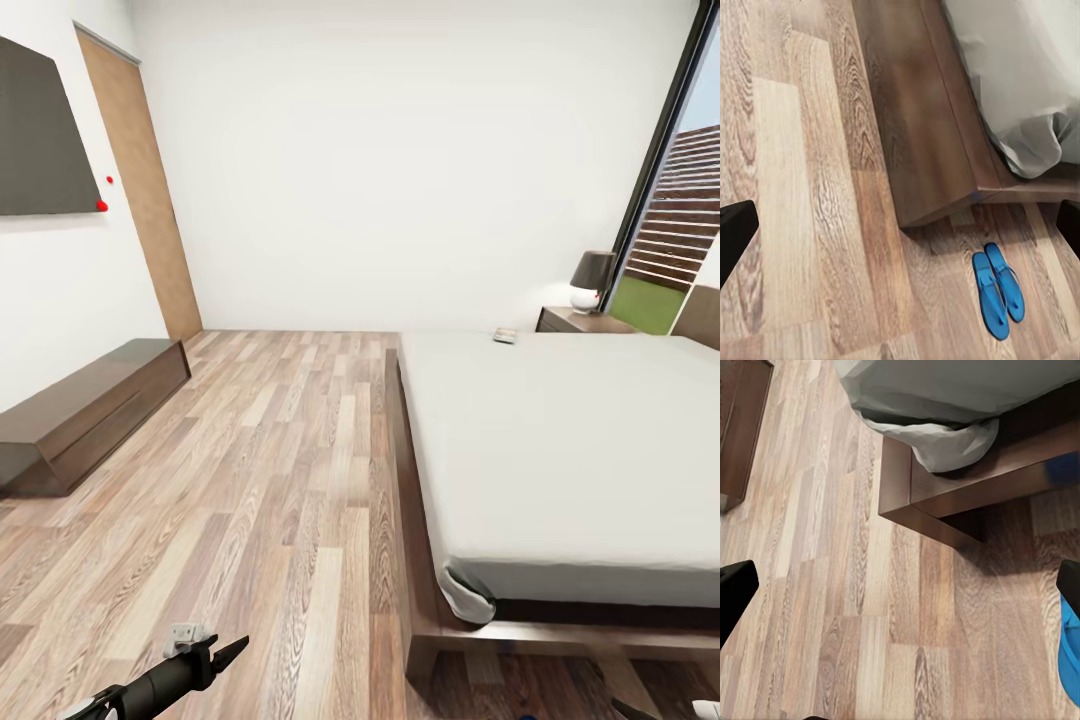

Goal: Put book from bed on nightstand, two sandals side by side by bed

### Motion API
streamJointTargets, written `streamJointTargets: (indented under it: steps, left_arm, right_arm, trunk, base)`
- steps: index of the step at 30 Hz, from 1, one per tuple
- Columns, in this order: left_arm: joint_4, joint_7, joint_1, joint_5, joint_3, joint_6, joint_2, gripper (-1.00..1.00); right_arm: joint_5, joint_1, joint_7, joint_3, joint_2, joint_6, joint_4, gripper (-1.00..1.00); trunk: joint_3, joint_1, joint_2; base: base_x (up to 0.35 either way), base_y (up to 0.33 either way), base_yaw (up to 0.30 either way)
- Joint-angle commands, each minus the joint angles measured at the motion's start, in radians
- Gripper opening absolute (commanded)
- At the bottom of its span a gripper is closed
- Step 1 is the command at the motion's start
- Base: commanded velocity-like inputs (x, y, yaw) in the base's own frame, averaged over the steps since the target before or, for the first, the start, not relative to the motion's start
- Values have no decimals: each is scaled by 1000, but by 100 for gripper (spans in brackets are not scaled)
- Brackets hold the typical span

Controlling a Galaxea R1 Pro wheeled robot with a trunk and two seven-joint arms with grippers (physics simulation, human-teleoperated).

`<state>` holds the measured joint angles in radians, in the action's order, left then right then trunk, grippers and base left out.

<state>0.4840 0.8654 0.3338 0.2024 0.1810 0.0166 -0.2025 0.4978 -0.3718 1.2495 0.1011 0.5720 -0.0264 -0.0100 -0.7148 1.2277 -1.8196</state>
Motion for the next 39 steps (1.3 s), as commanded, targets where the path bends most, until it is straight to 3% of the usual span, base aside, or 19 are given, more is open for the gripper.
streamJointTargets:
  steps: [1, 20, 39]
  left_arm:
    - [-1, 4, 1, 3, 2, 2, 0, 100]
    - [-1, 4, 1, 3, 2, 2, 0, 100]
    - [-1, 4, 1, 3, 2, 2, 0, 100]
  right_arm:
    - [-8, 0, 2, 8, 0, -3, 1, 100]
    - [-8, -1, 3, 8, 0, -3, 1, 100]
    - [-8, -1, 3, 6, 0, -3, 1, 100]
  trunk:
    - [-1, 0, 0]
    - [11, 0, 0]
    - [13, 0, 0]
  base:
    - [0, 0, 0]
    - [0, 0, 4]
    - [0, 0, 171]
